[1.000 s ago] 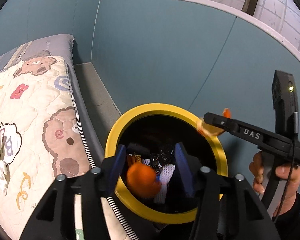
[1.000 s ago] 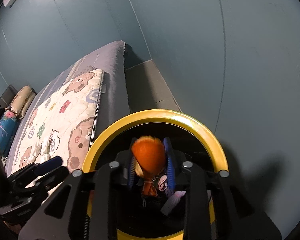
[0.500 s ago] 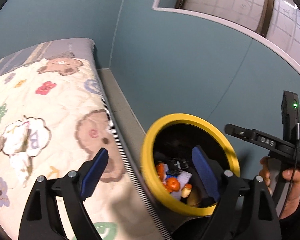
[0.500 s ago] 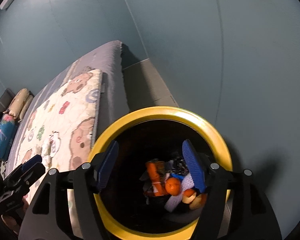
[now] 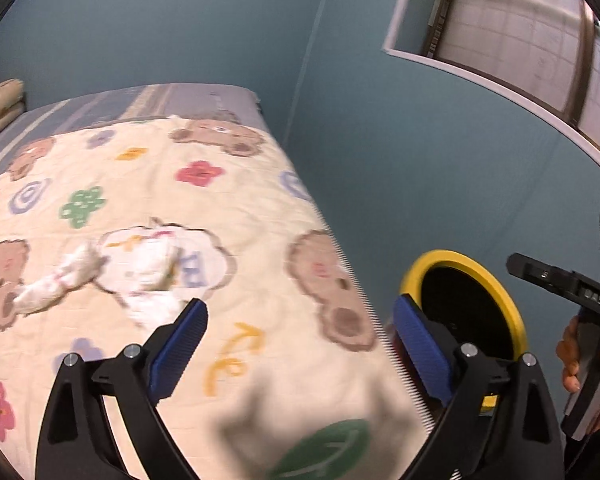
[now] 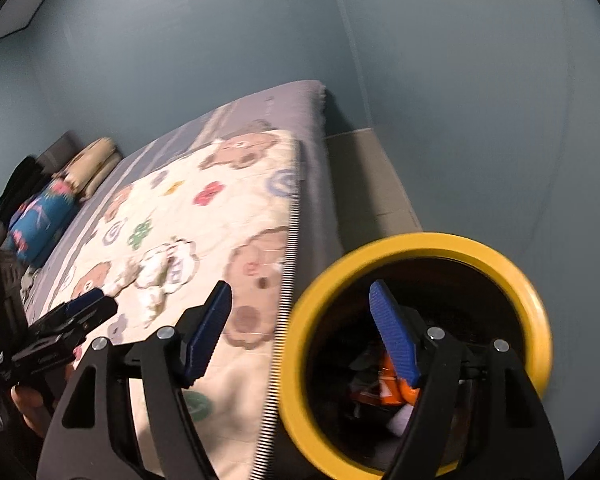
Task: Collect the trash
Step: 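Move both tools back over the white tissues on the bed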
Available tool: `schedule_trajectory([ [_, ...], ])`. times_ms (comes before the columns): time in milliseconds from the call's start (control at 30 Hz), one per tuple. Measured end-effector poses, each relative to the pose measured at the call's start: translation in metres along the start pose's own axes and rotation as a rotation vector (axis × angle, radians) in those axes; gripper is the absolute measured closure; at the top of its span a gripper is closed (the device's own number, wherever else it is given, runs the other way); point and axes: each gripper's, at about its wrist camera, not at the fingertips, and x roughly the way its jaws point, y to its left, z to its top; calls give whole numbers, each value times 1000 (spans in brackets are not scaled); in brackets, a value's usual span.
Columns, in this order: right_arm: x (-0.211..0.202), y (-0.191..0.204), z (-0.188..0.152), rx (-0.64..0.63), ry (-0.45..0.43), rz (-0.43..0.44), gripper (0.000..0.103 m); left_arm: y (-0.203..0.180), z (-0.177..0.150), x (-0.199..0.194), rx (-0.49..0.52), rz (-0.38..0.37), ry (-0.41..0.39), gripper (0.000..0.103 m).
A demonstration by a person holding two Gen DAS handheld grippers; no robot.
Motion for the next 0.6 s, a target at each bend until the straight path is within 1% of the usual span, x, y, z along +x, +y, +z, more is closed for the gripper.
schedule_trajectory([
  [267,25,74,8,-110,22,78,34,79,2,-18,-90,122,-28,12],
  [600,80,147,2,-226,82,159,34,171,-10,-17,-183,259,-2,12],
])
